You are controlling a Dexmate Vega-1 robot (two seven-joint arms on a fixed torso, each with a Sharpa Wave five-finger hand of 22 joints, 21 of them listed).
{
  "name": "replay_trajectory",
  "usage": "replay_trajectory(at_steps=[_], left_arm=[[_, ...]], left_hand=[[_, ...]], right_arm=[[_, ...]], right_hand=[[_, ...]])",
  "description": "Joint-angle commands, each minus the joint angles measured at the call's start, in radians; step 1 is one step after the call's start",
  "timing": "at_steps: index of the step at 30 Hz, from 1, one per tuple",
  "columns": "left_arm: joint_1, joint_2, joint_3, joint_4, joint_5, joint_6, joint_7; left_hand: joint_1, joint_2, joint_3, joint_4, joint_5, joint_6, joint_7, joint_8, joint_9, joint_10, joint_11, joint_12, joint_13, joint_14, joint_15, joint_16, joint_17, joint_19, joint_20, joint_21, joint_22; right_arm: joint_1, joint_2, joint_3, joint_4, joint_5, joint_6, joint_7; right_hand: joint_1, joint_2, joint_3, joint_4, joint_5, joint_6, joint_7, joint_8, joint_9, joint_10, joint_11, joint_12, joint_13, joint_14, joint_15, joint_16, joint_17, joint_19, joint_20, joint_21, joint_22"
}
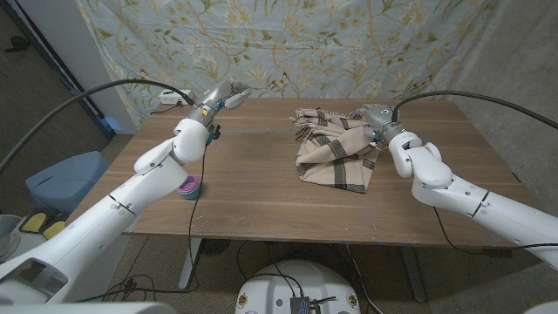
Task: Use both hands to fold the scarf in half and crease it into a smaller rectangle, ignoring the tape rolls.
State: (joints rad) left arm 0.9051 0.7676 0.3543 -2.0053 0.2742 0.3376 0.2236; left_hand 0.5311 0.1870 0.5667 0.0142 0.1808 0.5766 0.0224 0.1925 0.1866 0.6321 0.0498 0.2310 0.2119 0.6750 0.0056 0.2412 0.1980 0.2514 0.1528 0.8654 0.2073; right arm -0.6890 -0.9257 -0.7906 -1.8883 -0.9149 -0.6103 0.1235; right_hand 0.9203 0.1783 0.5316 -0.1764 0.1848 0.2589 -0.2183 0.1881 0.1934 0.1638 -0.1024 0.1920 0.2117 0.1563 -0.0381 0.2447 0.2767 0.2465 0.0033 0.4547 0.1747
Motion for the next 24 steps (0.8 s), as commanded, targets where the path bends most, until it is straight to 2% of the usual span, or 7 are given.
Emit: replay_trajectory(at_steps=[1, 8, 12, 17, 19, 21, 24], left_arm=[[0.071, 0.019, -0.044, -0.035, -0.147, -0.023, 0.063], [0.071, 0.027, -0.041, -0.033, -0.182, -0.048, 0.079], [0.067, 0.035, -0.036, -0.032, -0.193, -0.047, 0.080], [0.064, 0.035, -0.032, -0.017, -0.214, -0.068, 0.086], [0.061, 0.036, -0.028, -0.011, -0.219, -0.078, 0.086], [0.057, 0.037, -0.024, -0.006, -0.223, -0.085, 0.086], [0.055, 0.037, -0.022, -0.003, -0.229, -0.094, 0.090]], left_hand=[[-0.016, 0.001, 0.012, 0.003, -0.001, 0.004, 0.010, 0.006, 0.002, 0.004, 0.010, 0.004, 0.002, 0.001, 0.011, 0.005, 0.004, -0.002, 0.013, 0.004, 0.003], [-0.022, 0.002, 0.017, 0.009, -0.002, 0.007, 0.013, 0.006, 0.003, 0.004, 0.014, 0.002, 0.002, 0.001, 0.021, 0.005, 0.005, -0.008, 0.019, 0.005, 0.003], [-0.025, 0.003, 0.020, 0.012, -0.002, 0.008, 0.017, 0.006, 0.003, 0.003, 0.015, 0.001, 0.002, 0.002, 0.024, 0.005, 0.006, -0.010, 0.021, 0.006, 0.004], [-0.028, 0.002, 0.022, 0.015, -0.003, 0.009, 0.020, 0.006, 0.003, 0.003, 0.019, 0.001, 0.002, 0.004, 0.026, 0.005, 0.006, -0.012, 0.023, 0.007, 0.004], [-0.029, 0.001, 0.022, 0.016, -0.003, 0.010, 0.020, 0.006, 0.003, 0.003, 0.019, 0.001, 0.002, 0.005, 0.027, 0.006, 0.006, -0.012, 0.024, 0.007, 0.004], [-0.033, -0.003, 0.020, 0.018, -0.004, 0.010, 0.021, 0.006, 0.003, 0.002, 0.019, 0.000, 0.002, 0.006, 0.027, 0.006, 0.007, -0.012, 0.023, 0.008, 0.004], [-0.038, -0.008, 0.019, 0.020, -0.005, 0.009, 0.025, 0.005, 0.003, 0.000, 0.022, -0.001, 0.002, 0.004, 0.030, 0.005, 0.007, -0.013, 0.025, 0.009, 0.004]], right_arm=[[0.068, 0.050, -0.055, 0.102, -0.174, 0.089, 0.118], [0.085, 0.070, -0.072, 0.125, -0.277, 0.110, 0.205], [0.087, 0.080, -0.090, 0.136, -0.400, 0.083, 0.263], [0.070, 0.086, -0.068, 0.138, -0.435, 0.087, 0.287], [0.053, 0.087, -0.053, 0.135, -0.429, 0.088, 0.249], [0.042, 0.086, -0.042, 0.132, -0.425, 0.097, 0.227], [0.042, 0.086, -0.034, 0.123, -0.424, 0.115, 0.255]], right_hand=[[0.030, 0.000, 0.005, 0.002, 0.002, -0.001, -0.004, 0.005, 0.003, -0.016, -0.016, 0.001, 0.004, -0.018, -0.085, 0.001, 0.004, -0.016, -0.007, -0.011, 0.004], [0.084, 0.009, 0.011, 0.002, 0.006, 0.018, -0.005, 0.014, 0.004, -0.040, -0.037, 0.002, 0.004, -0.053, -0.088, -0.004, 0.008, -0.059, -0.004, -0.033, 0.005], [0.312, 0.022, 0.118, -0.008, 0.012, 0.063, -0.005, 0.016, 0.004, -0.082, -0.080, 0.009, 0.000, -0.101, -0.100, -0.006, 0.026, -0.129, -0.018, -0.062, 0.013], [0.414, 0.015, 0.167, -0.009, 0.009, 0.057, -0.005, 0.011, 0.004, -0.110, -0.087, 0.009, -0.002, -0.131, -0.089, -0.016, 0.035, -0.178, -0.030, -0.076, 0.017], [0.337, -0.031, 0.056, 0.044, -0.009, 0.133, -0.004, 0.034, 0.009, -0.082, -0.082, 0.024, -0.005, -0.092, -0.088, 0.010, 0.038, -0.117, -0.018, -0.055, 0.011], [0.240, -0.051, -0.065, 0.075, 0.004, 0.283, -0.004, 0.068, 0.012, -0.040, -0.078, 0.033, -0.006, -0.057, -0.089, 0.030, 0.029, -0.060, -0.013, -0.044, 0.006], [0.221, -0.056, -0.100, 0.073, 0.013, 0.347, -0.004, 0.079, 0.012, -0.025, -0.078, 0.033, -0.006, -0.051, -0.087, 0.033, 0.022, -0.039, -0.009, -0.042, 0.005]])
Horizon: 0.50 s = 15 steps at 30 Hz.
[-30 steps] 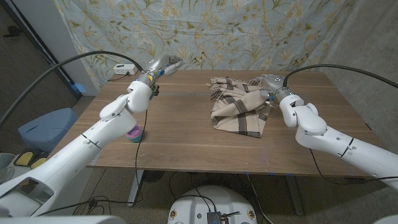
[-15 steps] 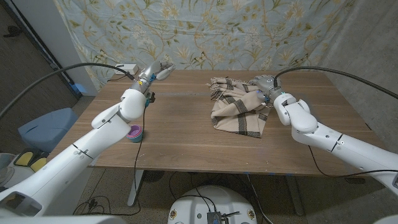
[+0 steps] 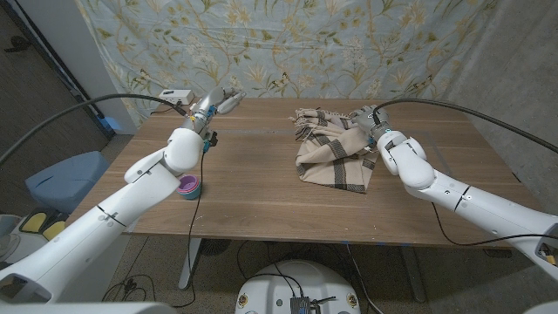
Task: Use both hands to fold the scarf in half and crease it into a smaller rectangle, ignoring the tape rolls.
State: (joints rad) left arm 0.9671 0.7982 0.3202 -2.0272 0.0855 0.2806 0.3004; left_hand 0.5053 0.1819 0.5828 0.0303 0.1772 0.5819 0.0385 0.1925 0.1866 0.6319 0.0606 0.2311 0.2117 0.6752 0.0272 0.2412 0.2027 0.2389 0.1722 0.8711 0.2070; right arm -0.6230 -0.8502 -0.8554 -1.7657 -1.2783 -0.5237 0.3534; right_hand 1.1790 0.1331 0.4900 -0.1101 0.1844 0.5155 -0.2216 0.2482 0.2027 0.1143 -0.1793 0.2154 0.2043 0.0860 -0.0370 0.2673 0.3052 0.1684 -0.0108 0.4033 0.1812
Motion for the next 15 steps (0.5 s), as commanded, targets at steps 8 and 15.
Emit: replay_trajectory(at_steps=[8, 15], left_arm=[[0.003, 0.014, 0.006, 0.011, -0.049, -0.044, 0.027], [0.008, 0.019, 0.006, 0.008, -0.058, -0.043, 0.029]], left_hand=[[-0.019, -0.004, 0.003, 0.009, -0.002, 0.002, 0.011, 0.004, 0.003, -0.003, 0.010, -0.003, 0.003, 0.002, 0.009, 0.004, 0.003, -0.002, 0.006, 0.005, 0.004], [-0.025, -0.006, 0.005, 0.012, -0.002, -0.007, 0.011, 0.000, 0.003, -0.011, 0.011, -0.006, 0.004, -0.004, 0.010, 0.000, 0.003, -0.006, 0.008, 0.005, 0.004]], right_arm=[[-0.011, 0.029, 0.038, 0.012, -0.073, 0.060, 0.105], [-0.060, 0.028, 0.071, 0.006, -0.052, 0.038, -0.044]], right_hand=[[-0.083, -0.041, -0.140, -0.001, 0.040, 0.027, 0.000, -0.036, -0.005, -0.015, 0.010, -0.005, 0.002, -0.026, -0.065, -0.008, -0.020, 0.034, 0.008, -0.012, -0.002], [-0.128, -0.005, -0.252, 0.008, 0.072, 0.517, 0.047, 0.110, 0.011, 0.210, -0.029, 0.039, 0.001, 0.050, -0.132, 0.036, -0.036, 0.082, -0.039, -0.034, 0.000]])
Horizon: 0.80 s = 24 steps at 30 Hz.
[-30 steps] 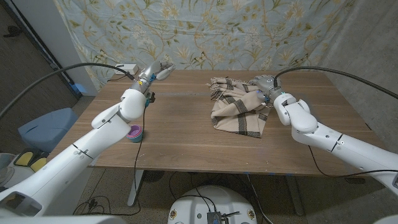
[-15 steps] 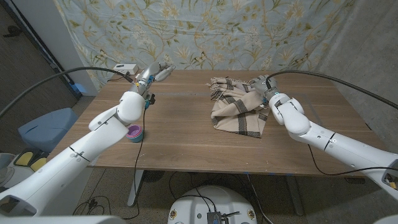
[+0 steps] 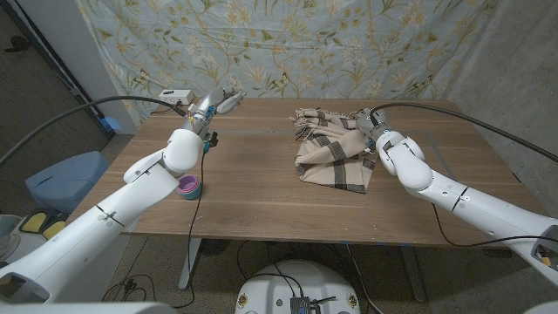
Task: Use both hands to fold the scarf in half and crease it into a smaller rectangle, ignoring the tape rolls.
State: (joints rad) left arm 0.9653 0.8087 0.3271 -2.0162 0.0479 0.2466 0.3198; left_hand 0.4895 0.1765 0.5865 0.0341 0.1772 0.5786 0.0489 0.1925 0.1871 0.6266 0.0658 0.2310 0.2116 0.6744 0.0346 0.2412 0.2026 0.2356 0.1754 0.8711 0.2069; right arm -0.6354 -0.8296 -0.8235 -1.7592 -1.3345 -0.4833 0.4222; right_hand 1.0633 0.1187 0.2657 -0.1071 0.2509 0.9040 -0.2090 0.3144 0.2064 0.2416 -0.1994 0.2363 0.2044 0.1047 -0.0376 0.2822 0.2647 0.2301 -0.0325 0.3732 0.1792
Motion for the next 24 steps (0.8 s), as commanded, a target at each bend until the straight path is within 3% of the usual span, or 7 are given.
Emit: replay_trajectory(at_steps=[1, 6, 11, 15, 20, 24], left_arm=[[0.008, 0.009, 0.001, -0.003, -0.020, -0.009, 0.010], [0.002, 0.008, 0.011, 0.002, -0.019, -0.010, 0.007], [-0.005, 0.005, 0.020, 0.009, -0.017, -0.018, 0.008], [-0.007, 0.006, 0.022, 0.009, -0.016, -0.022, 0.009], [-0.007, 0.007, 0.022, 0.013, -0.019, -0.035, 0.008], [-0.007, 0.007, 0.022, 0.017, -0.019, -0.049, 0.008]], left_hand=[[-0.010, 0.000, 0.002, 0.008, -0.002, -0.004, 0.000, 0.000, 0.003, -0.006, 0.005, -0.007, 0.004, -0.003, 0.003, 0.000, 0.003, -0.003, 0.005, 0.006, 0.004], [-0.015, -0.005, 0.001, 0.009, -0.002, -0.006, 0.003, -0.001, 0.002, -0.010, 0.002, -0.009, 0.005, -0.005, 0.002, -0.001, 0.003, -0.006, 0.004, 0.006, 0.004], [-0.020, -0.009, 0.000, 0.011, -0.003, -0.007, 0.003, -0.001, 0.002, -0.015, 0.003, -0.010, 0.005, -0.006, 0.003, -0.002, 0.003, -0.007, 0.005, 0.007, 0.004], [-0.023, -0.010, 0.000, 0.012, -0.003, -0.007, 0.003, -0.001, 0.002, -0.015, 0.003, -0.011, 0.006, -0.007, 0.003, -0.003, 0.003, -0.008, 0.005, 0.007, 0.004], [-0.027, -0.012, 0.000, 0.012, -0.003, -0.007, 0.004, 0.000, 0.002, -0.015, 0.003, -0.010, 0.006, -0.005, 0.003, -0.003, 0.002, -0.008, 0.004, 0.008, 0.004], [-0.029, -0.014, 0.000, 0.012, -0.003, -0.007, 0.004, 0.000, 0.002, -0.016, 0.003, -0.010, 0.006, -0.005, 0.004, -0.004, 0.002, -0.009, 0.005, 0.009, 0.004]], right_arm=[[-0.057, 0.007, 0.044, -0.003, 0.001, -0.012, -0.139], [-0.102, -0.006, 0.075, -0.039, 0.013, -0.044, -0.231], [-0.154, -0.031, 0.105, -0.108, -0.006, -0.086, -0.267], [-0.196, -0.057, 0.122, -0.189, -0.081, -0.131, -0.201], [-0.251, -0.077, 0.146, -0.280, -0.182, -0.145, -0.064], [-0.299, -0.082, 0.180, -0.344, -0.227, -0.136, 0.039]], right_hand=[[-0.015, 0.012, -0.032, 0.007, 0.006, 0.131, 0.043, 0.048, 0.011, 0.087, -0.010, 0.017, 0.001, 0.037, -0.141, 0.025, 0.006, 0.023, -0.023, -0.005, 0.003], [-0.021, 0.027, -0.038, 0.015, 0.011, 0.123, 0.062, 0.060, 0.030, 0.106, 0.000, 0.016, 0.003, 0.042, -0.154, 0.034, 0.014, 0.025, -0.035, -0.008, 0.003], [-0.015, 0.040, -0.031, 0.015, 0.022, 0.125, 0.078, 0.079, 0.051, 0.113, 0.018, 0.013, 0.004, 0.052, -0.152, 0.037, 0.019, 0.035, -0.023, -0.007, 0.003], [-0.010, 0.039, -0.028, 0.010, 0.031, 0.130, 0.088, 0.094, 0.065, 0.119, 0.030, 0.011, 0.005, 0.057, -0.146, 0.037, 0.020, 0.040, -0.015, -0.007, 0.003], [0.010, 0.020, -0.021, -0.012, 0.059, 0.152, 0.111, 0.126, 0.086, 0.134, 0.056, 0.008, 0.006, 0.059, -0.114, 0.030, 0.016, 0.047, 0.024, -0.010, 0.002], [0.015, 0.006, -0.019, -0.023, 0.075, 0.165, 0.132, 0.141, 0.092, 0.144, 0.071, 0.007, 0.006, 0.058, -0.103, 0.024, 0.013, 0.046, 0.039, -0.014, 0.001]])
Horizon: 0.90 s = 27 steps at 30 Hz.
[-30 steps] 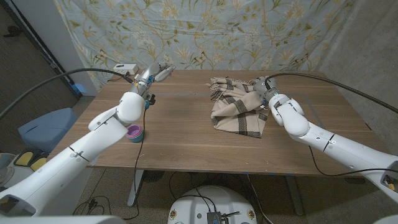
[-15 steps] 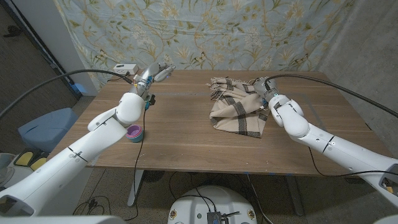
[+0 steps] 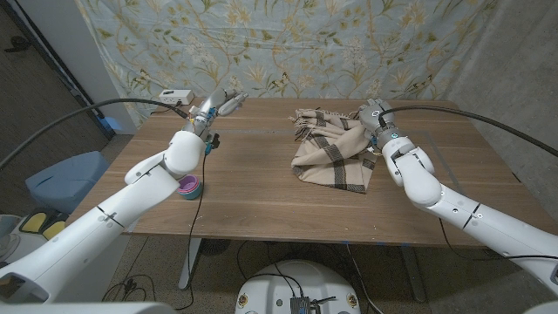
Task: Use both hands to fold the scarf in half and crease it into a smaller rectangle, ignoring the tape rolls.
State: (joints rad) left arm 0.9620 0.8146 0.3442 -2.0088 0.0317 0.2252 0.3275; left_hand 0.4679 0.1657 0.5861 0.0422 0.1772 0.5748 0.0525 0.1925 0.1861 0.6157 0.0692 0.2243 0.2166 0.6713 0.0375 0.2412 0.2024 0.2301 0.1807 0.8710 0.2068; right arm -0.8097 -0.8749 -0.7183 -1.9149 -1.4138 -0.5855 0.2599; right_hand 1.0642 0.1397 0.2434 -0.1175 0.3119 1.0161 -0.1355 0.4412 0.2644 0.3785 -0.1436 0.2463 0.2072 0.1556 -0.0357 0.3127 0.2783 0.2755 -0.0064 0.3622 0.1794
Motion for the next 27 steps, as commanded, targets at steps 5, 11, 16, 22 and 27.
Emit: replay_trajectory(at_steps=[5, 11, 16, 22, 27], left_arm=[[0.002, 0.005, -0.001, 0.009, -0.002, -0.045, 0.002], [0.008, 0.011, -0.011, 0.011, -0.003, -0.067, 0.001], [0.003, 0.012, -0.012, 0.020, -0.004, -0.084, -0.008], [-0.002, 0.012, -0.013, 0.028, -0.005, -0.098, -0.016], [-0.006, 0.011, -0.013, 0.038, -0.006, -0.113, -0.021]], left_hand=[[-0.009, -0.005, 0.000, 0.004, -0.003, -0.002, 0.001, 0.000, 0.003, -0.006, -0.001, -0.004, 0.001, -0.002, 0.002, -0.004, 0.002, -0.003, 0.000, 0.010, 0.004], [-0.012, -0.008, 0.001, 0.002, -0.003, -0.002, 0.002, 0.000, 0.003, -0.006, -0.001, -0.004, 0.001, -0.002, 0.001, -0.005, 0.001, -0.003, 0.000, 0.011, 0.003], [-0.014, -0.010, 0.001, 0.001, -0.002, -0.002, 0.001, 0.000, 0.003, -0.003, -0.001, -0.003, 0.002, -0.002, 0.000, -0.006, 0.000, -0.004, -0.001, 0.011, 0.003], [-0.015, -0.011, 0.003, 0.000, -0.002, -0.003, 0.002, 0.000, 0.003, -0.005, 0.000, -0.004, 0.001, -0.001, 0.000, -0.007, -0.001, -0.003, -0.001, 0.013, 0.003], [-0.017, -0.013, 0.004, -0.002, -0.001, -0.002, 0.002, 0.001, 0.003, -0.004, -0.002, -0.004, 0.001, 0.000, -0.001, -0.007, -0.002, -0.003, -0.002, 0.014, 0.003]], right_arm=[[-0.190, -0.042, 0.128, -0.261, -0.182, -0.012, 0.302], [-0.266, -0.034, 0.186, -0.326, -0.191, 0.017, 0.374], [-0.320, -0.020, 0.233, -0.378, -0.191, 0.038, 0.437], [-0.370, -0.004, 0.282, -0.444, -0.176, 0.076, 0.529], [-0.368, 0.026, 0.285, -0.466, -0.174, 0.130, 0.654]], right_hand=[[0.019, -0.022, 0.008, -0.021, 0.023, 0.061, 0.078, 0.022, 0.037, 0.012, 0.025, -0.004, 0.003, 0.007, -0.099, -0.011, -0.003, -0.001, 0.017, -0.007, 0.000], [0.025, -0.028, 0.015, -0.029, 0.024, 0.067, 0.090, 0.027, 0.038, 0.013, 0.035, -0.006, 0.003, 0.006, -0.096, -0.015, -0.005, -0.001, 0.017, -0.010, 0.000], [0.029, -0.033, 0.021, -0.035, 0.022, 0.078, 0.105, 0.033, 0.037, 0.014, 0.036, -0.008, 0.003, 0.000, -0.095, -0.021, -0.006, -0.006, 0.016, -0.015, -0.001], [0.038, -0.038, 0.034, -0.045, 0.009, 0.097, 0.118, 0.044, 0.037, 0.011, 0.047, -0.013, 0.003, -0.005, -0.084, -0.029, -0.008, -0.008, 0.017, -0.020, -0.001], [0.041, -0.042, 0.042, -0.048, -0.002, 0.101, 0.119, 0.050, 0.038, 0.002, 0.049, -0.018, 0.003, -0.016, -0.074, -0.036, -0.009, -0.010, 0.017, -0.024, -0.001]])
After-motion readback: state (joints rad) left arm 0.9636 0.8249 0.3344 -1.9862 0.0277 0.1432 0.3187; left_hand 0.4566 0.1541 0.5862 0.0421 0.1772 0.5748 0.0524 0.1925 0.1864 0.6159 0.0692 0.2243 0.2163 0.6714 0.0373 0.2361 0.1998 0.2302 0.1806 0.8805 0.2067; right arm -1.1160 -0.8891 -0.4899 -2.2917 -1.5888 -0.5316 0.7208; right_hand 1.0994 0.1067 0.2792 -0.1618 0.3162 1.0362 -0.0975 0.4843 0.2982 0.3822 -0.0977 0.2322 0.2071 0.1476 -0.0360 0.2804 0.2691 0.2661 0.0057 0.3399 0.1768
